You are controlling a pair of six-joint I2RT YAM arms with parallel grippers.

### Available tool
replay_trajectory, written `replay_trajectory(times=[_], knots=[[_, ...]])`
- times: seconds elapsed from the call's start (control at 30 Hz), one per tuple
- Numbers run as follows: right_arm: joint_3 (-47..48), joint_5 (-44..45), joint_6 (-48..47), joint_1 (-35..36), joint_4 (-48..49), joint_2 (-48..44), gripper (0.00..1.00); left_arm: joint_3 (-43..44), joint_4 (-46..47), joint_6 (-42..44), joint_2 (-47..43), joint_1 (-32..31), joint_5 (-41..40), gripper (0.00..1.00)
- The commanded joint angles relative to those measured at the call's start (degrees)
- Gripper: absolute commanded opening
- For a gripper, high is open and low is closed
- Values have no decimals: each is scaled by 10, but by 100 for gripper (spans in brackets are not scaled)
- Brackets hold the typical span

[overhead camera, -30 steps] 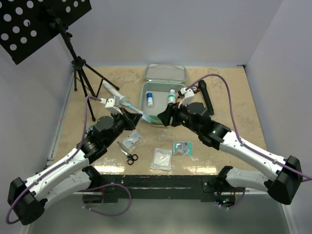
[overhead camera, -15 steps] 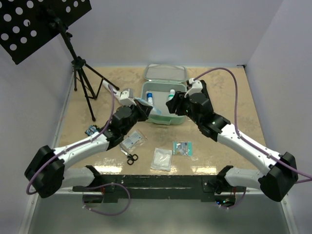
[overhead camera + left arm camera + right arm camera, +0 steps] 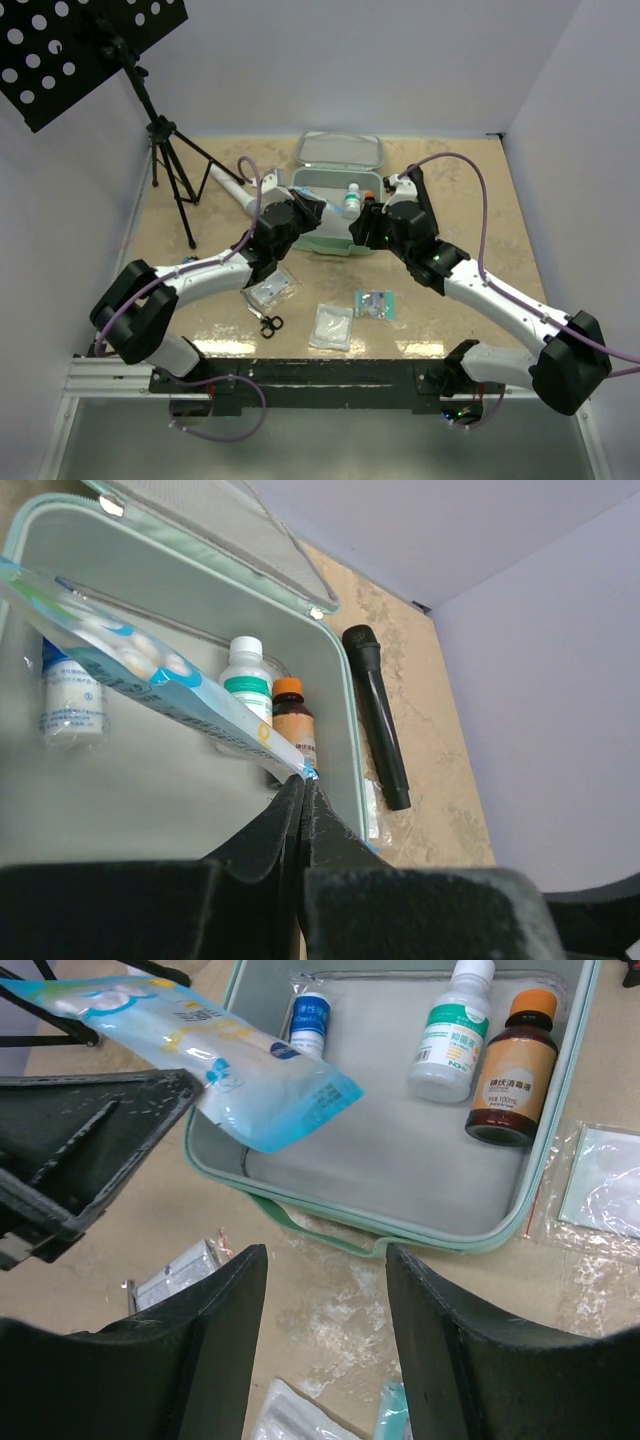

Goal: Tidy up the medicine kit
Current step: Pick up the medical item at the center of the board, then place the medical item at the medicine box.

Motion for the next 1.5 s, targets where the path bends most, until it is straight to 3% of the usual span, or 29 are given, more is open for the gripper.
replay_trajectory(times=[0.0, 0.57, 1.47], knots=[[-4, 6, 5, 1, 20, -25, 55, 30, 42, -55, 40, 2, -14, 0], [-8, 17, -2, 1, 4, -64, 55, 21, 57, -168, 113, -11, -15, 0], [-23, 22, -10, 1, 3, -73, 55, -8, 74, -216, 133, -30, -22, 0]])
